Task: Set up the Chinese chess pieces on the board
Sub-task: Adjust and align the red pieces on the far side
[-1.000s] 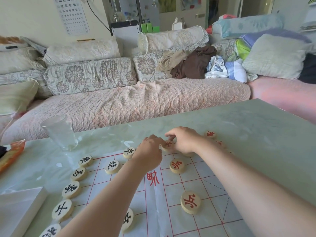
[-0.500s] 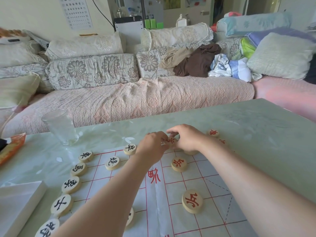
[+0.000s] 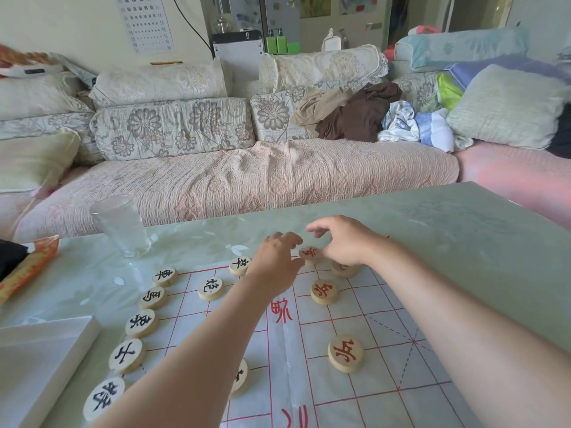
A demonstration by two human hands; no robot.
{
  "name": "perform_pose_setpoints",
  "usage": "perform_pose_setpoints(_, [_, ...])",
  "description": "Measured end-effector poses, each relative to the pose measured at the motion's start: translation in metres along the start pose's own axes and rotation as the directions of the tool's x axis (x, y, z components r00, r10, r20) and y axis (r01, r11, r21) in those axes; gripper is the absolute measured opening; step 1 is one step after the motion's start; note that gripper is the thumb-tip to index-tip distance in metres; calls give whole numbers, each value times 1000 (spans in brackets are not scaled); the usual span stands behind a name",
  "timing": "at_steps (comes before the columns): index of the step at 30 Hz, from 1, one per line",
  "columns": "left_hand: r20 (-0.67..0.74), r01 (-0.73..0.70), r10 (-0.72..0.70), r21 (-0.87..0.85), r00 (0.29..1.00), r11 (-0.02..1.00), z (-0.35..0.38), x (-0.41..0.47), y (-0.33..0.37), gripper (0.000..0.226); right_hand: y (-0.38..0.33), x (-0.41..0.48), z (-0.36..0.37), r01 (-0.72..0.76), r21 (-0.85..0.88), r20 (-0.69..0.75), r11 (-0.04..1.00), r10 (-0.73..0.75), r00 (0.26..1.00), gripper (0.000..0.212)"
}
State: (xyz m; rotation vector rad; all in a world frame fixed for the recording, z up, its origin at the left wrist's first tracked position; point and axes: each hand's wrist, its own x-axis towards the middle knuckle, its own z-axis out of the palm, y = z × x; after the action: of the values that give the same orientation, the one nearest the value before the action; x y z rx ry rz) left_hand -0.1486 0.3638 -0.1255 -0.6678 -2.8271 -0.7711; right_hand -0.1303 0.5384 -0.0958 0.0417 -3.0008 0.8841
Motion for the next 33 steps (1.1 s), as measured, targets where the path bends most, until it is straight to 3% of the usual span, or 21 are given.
perform_pose_setpoints(4, [3, 1, -1, 0, 1000, 1000, -13, -26, 14, 23, -12, -26, -14, 23, -27, 82, 999, -21, 996, 35])
perform_pose_setpoints(9, [56, 44, -42, -36, 998, 998, -14, -63, 32, 17, -22, -69, -9, 37, -193, 143, 980, -9, 990, 54])
perform_pose_setpoints(15, [117, 77, -76, -4, 990, 997, -18, -96, 49, 27, -23, -106, 2, 63, -314, 157, 947, -13, 987, 64])
perform_pose_setpoints(22, [199, 54, -66, 64, 978, 996, -20, -106, 53, 38, -22, -112, 8, 23, -338, 77, 941, 3, 997, 54])
perform_pose_setpoints(29, [217, 69, -92, 110, 972, 991, -17, -104, 49, 32, -20, -108, 8, 90, -248, 127, 965, -60, 990, 71])
perform_pose_setpoints(33, [237, 149, -156, 48, 959, 988, -19, -101, 46, 38, -15, -100, 9, 96, -284, 103, 954, -69, 992, 47])
